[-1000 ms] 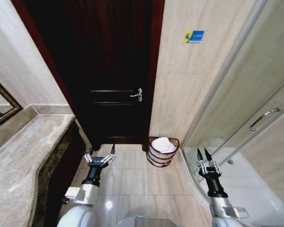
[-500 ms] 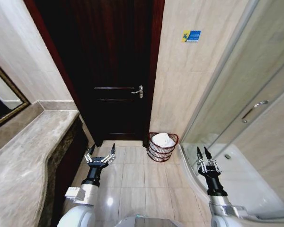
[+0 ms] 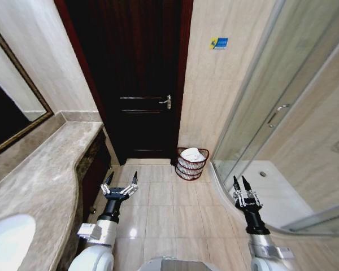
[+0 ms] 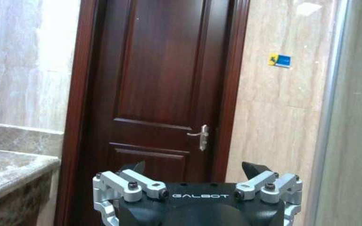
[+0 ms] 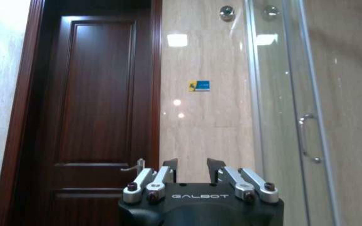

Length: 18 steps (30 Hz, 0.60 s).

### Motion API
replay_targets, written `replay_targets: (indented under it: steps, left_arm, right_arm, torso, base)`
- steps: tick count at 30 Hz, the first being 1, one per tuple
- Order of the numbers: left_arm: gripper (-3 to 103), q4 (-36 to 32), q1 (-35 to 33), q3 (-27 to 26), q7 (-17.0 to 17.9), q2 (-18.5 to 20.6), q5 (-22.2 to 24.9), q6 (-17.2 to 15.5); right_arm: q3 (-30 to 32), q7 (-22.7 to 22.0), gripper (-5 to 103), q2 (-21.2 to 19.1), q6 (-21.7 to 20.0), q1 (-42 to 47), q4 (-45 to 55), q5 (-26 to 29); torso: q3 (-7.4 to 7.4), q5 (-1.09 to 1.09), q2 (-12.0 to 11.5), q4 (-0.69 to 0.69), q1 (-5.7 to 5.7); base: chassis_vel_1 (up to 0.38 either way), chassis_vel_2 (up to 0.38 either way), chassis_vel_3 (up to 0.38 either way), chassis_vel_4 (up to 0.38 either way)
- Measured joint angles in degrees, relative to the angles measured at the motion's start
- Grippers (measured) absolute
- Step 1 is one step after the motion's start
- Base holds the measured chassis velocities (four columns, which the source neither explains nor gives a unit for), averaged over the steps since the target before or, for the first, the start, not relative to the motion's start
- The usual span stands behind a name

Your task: Discard the used towel into the hamper.

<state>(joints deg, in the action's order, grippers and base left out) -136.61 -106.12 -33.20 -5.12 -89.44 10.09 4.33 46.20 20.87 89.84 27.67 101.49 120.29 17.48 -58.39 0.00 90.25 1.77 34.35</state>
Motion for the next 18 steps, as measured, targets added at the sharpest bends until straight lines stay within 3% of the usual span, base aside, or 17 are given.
replay_targets:
  steps: [10,18]
  left_arm:
    - [100,0.0,0.0,0.0,0.0,0.0,0.0,0.0]
    - [100,0.0,0.0,0.0,0.0,0.0,0.0,0.0]
  right_arm:
    - [0.3,0.2,33,-0.1,0.6,0.1,-0.5,0.0]
    - [0.1,0.2,33,-0.2,0.8,-0.3,-1.0,0.0]
  torso:
    - [1.75,0.00,-3.3,0.05,-1.40]
    - [2.82,-0.02,-5.4,0.04,-2.46]
  base:
    - [-0.009,0.059,0.121,0.006]
    - [0.098,0.063,0.035,0.076]
